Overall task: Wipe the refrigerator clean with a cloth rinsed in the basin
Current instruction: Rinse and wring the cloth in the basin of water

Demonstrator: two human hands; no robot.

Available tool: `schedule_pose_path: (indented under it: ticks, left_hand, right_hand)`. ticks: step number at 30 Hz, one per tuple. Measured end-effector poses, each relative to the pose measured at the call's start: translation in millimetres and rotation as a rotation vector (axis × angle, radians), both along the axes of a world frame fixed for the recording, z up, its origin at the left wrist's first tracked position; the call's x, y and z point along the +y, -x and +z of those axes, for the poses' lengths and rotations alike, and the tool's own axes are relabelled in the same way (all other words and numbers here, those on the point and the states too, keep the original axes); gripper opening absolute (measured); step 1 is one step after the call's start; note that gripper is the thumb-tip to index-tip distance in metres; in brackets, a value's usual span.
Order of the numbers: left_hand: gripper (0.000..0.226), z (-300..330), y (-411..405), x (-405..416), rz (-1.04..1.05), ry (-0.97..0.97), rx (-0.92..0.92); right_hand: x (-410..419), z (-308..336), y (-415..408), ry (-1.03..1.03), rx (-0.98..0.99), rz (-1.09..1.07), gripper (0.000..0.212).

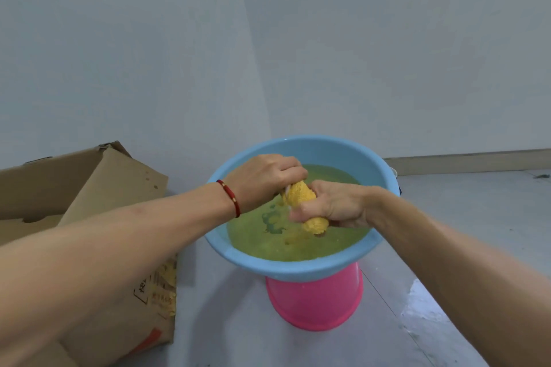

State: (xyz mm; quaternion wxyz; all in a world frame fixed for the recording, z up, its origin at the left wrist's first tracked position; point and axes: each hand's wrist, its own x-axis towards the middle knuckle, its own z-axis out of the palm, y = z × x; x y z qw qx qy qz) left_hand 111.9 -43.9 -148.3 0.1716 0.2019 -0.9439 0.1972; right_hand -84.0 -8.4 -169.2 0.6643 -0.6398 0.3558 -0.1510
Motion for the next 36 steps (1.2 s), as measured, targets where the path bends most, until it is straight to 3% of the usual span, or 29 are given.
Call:
schedule_pose_path:
  ticks: [3, 5, 7, 11, 14, 16, 20, 25, 29, 31, 36]
  left_hand:
    - [0.031, 13.6, 0.2, 2.2, -0.004, 0.024, -0.010]
    - [0.023, 17.8, 0.2, 3.8, 0.035, 0.056, -0.106]
    - [0.007, 23.3, 5.4, 9.7, 0.134, 0.059, -0.242]
    - [0.004, 23.4, 25.2, 25.2, 0.579, -0.140, -0.525]
    - [0.019, 9.0, 27.4, 24.2, 0.633, -0.226, -0.410]
    - [0.025, 2.7, 25.5, 21.9, 0.647, -0.331, -0.290]
    - [0.024, -1.3, 24.0, 21.6, 0.701, -0.584, -0.081]
    - [0.020, -1.6, 19.7, 19.8, 0.734, -0.840, 0.102]
    - [0.017, 4.9, 22.9, 17.0, 0.649, -0.829, 0.024]
    - [0.020, 13.9, 35.2, 14.2, 0.542, -0.924, 0.003]
    - [0.034, 34.5, 107.4, 11.1, 0.279, -1.271, 0.239]
  right_hand:
    - [6.1, -2.7, -15.5, -0.167, -0.187, -0.062, 0.035]
    - [7.5, -2.3, -18.9, -0.255, -0.266, -0.071, 0.044]
    - [8.9, 0.7, -21.8, -0.209, -0.149, -0.104, 0.038]
    - [6.1, 0.4, -24.3, 0.171, 0.313, -0.209, 0.035]
    - [8.4, -3.2, -28.8, 0.572, 0.592, -0.244, 0.018]
    - [8.6, -6.8, -30.2, 0.774, 0.681, -0.289, 0.021]
    - [0.4, -5.2, -26.3, 1.051, 0.761, -0.222, 0.034]
    - [-4.7, -3.9, -24.6, 1.224, 0.818, -0.163, 0.034]
    - [-7.2, -1.4, -15.6, 1.183, 0.815, -0.212, 0.037]
    - [-7.2, 2.7, 7.4, 1.082, 0.800, -0.263, 0.038]
    - [28.7, 30.5, 107.5, 0.666, 0.752, -0.492, 0.048]
